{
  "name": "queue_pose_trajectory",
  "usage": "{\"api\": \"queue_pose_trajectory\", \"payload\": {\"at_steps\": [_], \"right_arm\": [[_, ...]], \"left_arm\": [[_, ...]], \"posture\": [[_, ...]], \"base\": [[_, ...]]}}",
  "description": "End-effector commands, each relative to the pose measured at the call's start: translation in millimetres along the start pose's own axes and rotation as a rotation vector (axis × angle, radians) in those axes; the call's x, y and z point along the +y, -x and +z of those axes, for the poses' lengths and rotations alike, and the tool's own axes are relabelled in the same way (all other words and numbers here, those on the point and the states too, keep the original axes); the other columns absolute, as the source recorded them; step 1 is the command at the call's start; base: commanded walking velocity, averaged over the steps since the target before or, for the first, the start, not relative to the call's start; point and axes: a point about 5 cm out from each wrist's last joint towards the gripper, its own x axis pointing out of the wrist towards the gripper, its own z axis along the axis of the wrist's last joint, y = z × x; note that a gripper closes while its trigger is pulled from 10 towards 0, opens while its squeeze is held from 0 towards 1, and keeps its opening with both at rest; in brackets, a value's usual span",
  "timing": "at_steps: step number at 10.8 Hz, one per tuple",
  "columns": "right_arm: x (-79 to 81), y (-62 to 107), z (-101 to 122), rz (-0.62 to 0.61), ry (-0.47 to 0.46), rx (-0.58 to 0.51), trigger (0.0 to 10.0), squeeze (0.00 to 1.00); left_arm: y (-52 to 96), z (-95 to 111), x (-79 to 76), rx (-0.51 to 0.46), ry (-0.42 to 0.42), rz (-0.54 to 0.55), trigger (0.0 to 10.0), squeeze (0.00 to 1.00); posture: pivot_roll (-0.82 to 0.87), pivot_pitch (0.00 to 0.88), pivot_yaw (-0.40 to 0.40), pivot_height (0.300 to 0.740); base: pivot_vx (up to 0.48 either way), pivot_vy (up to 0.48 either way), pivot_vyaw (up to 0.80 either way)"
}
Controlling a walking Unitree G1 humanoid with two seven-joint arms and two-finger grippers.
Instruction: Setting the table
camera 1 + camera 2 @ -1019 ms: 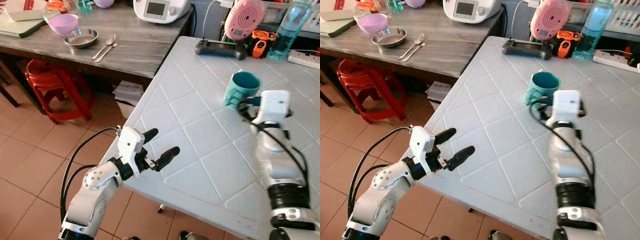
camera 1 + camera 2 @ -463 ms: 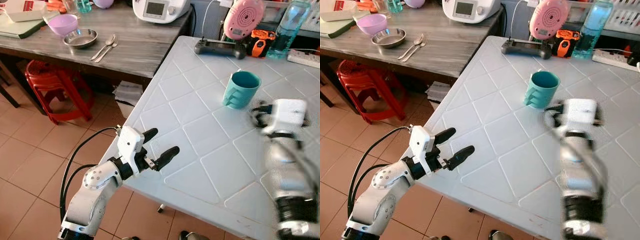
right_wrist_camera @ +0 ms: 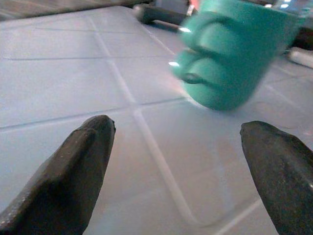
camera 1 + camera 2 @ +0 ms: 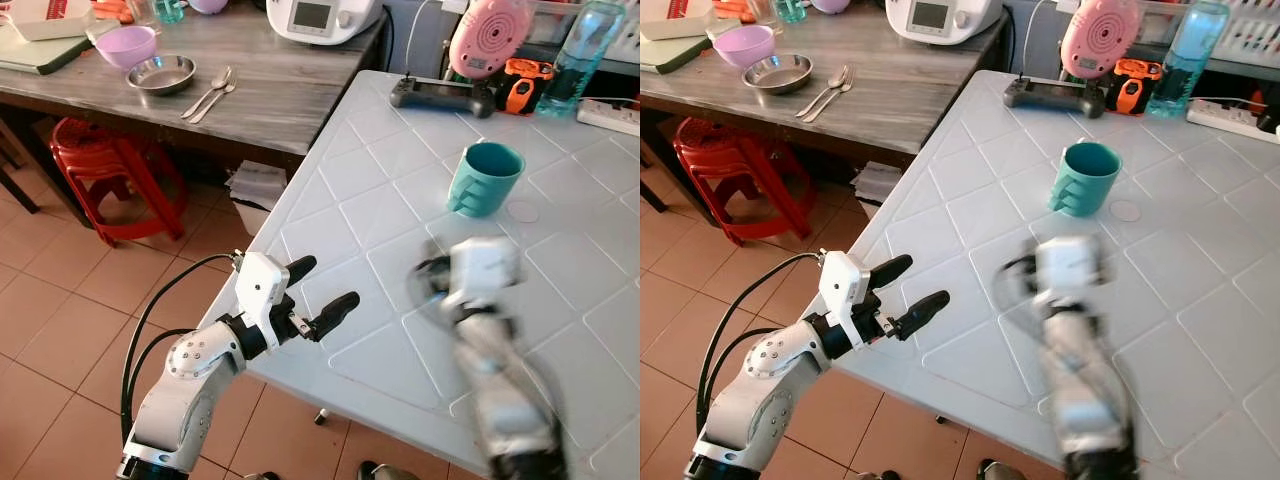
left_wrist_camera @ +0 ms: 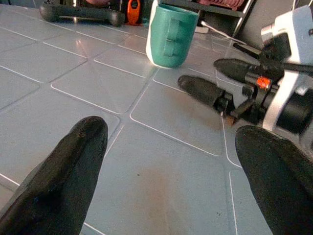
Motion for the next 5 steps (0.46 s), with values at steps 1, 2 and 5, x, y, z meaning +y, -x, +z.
{"api": "queue_pose_trajectory", "payload": {"at_steps": [1, 2, 5], "right_arm": [[1.6, -0.8, 8.6, 0.001, 0.008, -0.029, 10.0, 0.0], [4.6, -8.8, 14.1, -0.001, -0.003, -0.035, 10.0, 0.0], [11.4, -41.9, 39.2, -0.018, -0.003, -0.089, 10.0, 0.0]], "left_arm": [[0.6, 1.9, -0.5, -0.006, -0.008, 0.009, 10.0, 0.0], [-0.1, 1.2, -1.1, -0.006, -0.006, 0.007, 10.0, 0.0], [-1.6, 1.2, -3.8, -0.009, -0.001, 0.002, 10.0, 0.0]], "posture": [[-0.02, 0.158, 0.03, 0.74], [-0.02, 0.158, 0.03, 0.74], [-0.02, 0.164, 0.027, 0.74]], "base": [[0.0, 0.0, 0.0], [0.0, 0.0, 0.0], [0.0, 0.0, 0.0]]}}
